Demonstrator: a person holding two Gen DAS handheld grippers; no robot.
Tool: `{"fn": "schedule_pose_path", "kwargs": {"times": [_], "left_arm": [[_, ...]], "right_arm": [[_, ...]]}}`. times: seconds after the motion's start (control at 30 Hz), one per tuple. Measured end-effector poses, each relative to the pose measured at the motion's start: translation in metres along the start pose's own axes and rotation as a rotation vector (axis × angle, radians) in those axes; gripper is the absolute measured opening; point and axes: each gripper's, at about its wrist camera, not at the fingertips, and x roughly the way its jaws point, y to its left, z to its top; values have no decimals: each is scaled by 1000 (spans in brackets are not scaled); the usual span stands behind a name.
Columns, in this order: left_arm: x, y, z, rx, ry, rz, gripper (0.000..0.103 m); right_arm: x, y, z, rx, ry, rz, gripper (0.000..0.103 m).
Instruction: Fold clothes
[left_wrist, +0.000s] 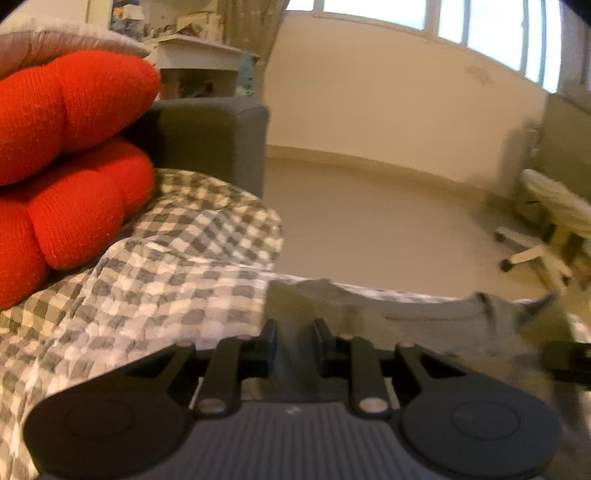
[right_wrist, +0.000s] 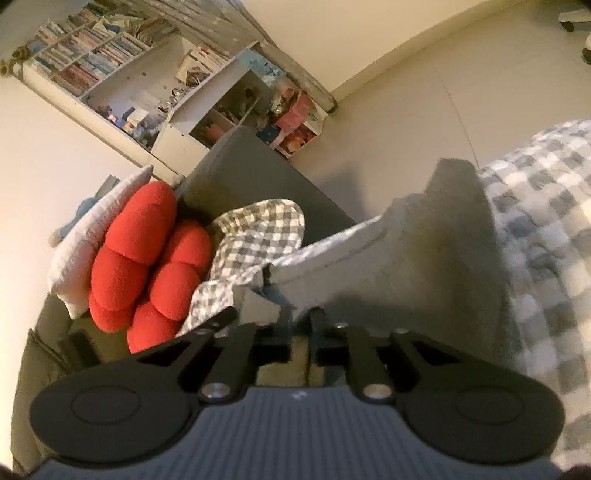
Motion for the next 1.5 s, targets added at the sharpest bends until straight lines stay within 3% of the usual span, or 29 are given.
{"fn": "schedule_pose_path", "kwargs": {"times": [0.07,0.3,0.5,0.57,0.7,0.77,0.8,0.83,0.9,1.03,1.1,1.2,1.27,1.33,1.4,1.5], "left_arm": [[-17,-5,-4,15,-3,-42,23],[-74,-28,-31,155,-10,-219,23],[-101,-54,-60,379,-3,-357,27],[-99,-63,-68,445,26,-374,28],[-88,-76,-81,531,62,-338,28],[-82,-82,-88,579,61,-295,27],[-80,-85,-91,597,63,-273,14],[-78,-86,-94,605,62,-259,7],[-78,-79,-89,536,47,-280,5],[-86,-46,-68,244,5,-414,5],[-85,-35,-63,164,16,-474,5],[-80,-37,-65,215,56,-500,6],[-75,-45,-70,290,108,-506,8],[-73,-53,-76,361,150,-515,14],[-78,-56,-78,390,150,-545,24],[-84,-51,-70,353,138,-609,27]], "right_arm": [[-4,0,-3,-7,-6,-10,46],[-22,1,-12,-23,-7,-5,47],[-31,5,-23,-52,18,15,47],[-32,5,-27,-62,29,13,47],[-31,1,-35,-65,58,22,46],[-30,-1,-40,-63,79,28,38],[-28,-2,-42,-62,91,29,35],[-26,-2,-45,-62,103,30,32],[-22,-5,-49,-59,127,21,30],[-15,-11,-56,-52,172,23,26],[-13,-13,-57,-34,189,49,25],[-17,-19,-53,25,171,96,32],[-22,-28,-47,108,136,146,55],[-25,-36,-41,179,96,175,62],[-21,-35,-35,182,80,142,63],[-12,-25,-26,139,60,62,63]]}}
